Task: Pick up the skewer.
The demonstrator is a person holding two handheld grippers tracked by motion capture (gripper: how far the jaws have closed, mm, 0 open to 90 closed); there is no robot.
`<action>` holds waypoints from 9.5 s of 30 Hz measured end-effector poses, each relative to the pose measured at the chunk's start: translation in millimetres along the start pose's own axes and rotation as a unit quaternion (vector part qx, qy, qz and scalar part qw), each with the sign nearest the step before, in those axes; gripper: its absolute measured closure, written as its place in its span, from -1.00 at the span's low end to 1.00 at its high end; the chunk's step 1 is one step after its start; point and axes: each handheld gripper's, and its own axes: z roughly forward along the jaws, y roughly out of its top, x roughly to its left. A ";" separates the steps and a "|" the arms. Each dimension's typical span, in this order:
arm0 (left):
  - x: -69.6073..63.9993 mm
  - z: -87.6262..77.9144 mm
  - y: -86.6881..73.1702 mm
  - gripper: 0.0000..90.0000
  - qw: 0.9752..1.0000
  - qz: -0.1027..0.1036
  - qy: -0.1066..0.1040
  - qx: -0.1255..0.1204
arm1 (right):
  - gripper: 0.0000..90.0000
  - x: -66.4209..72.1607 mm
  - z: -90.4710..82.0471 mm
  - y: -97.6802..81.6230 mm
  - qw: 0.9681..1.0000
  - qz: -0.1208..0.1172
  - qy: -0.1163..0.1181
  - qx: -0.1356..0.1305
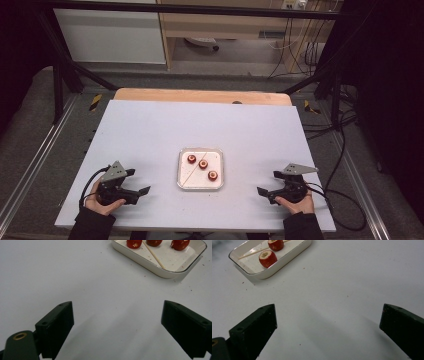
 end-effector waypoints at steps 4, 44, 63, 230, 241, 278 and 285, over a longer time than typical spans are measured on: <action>-1.4 1.2 2.0 -0.76 1.000 0.001 -0.003 0.002 | -0.96 -0.1 -0.8 0.1 1.000 0.000 -0.001 0.000; -34.3 17.2 32.2 -0.74 1.000 0.017 -0.009 0.015 | -0.97 0.8 -0.7 0.1 1.000 0.000 0.001 -0.002; -58.4 49.8 74.0 -0.71 0.999 0.029 -0.012 0.027 | -0.97 1.4 -0.7 0.5 1.000 0.001 0.001 -0.002; -162.9 121.7 147.2 0.97 0.971 0.166 -0.139 0.105 | 0.56 93.5 43.7 45.3 0.839 -0.535 -0.031 0.093; -166.8 124.3 147.2 0.97 0.967 0.175 -0.146 0.111 | 0.89 93.6 45.9 42.5 0.811 -0.575 -0.029 0.102; -164.2 138.3 147.8 0.94 0.948 0.172 -0.136 0.231 | 0.97 112.1 50.3 50.1 0.734 -0.661 -0.056 0.144; -166.8 137.7 146.9 0.96 0.949 0.170 -0.122 0.234 | 0.82 112.1 51.5 49.5 0.747 -0.647 -0.055 0.144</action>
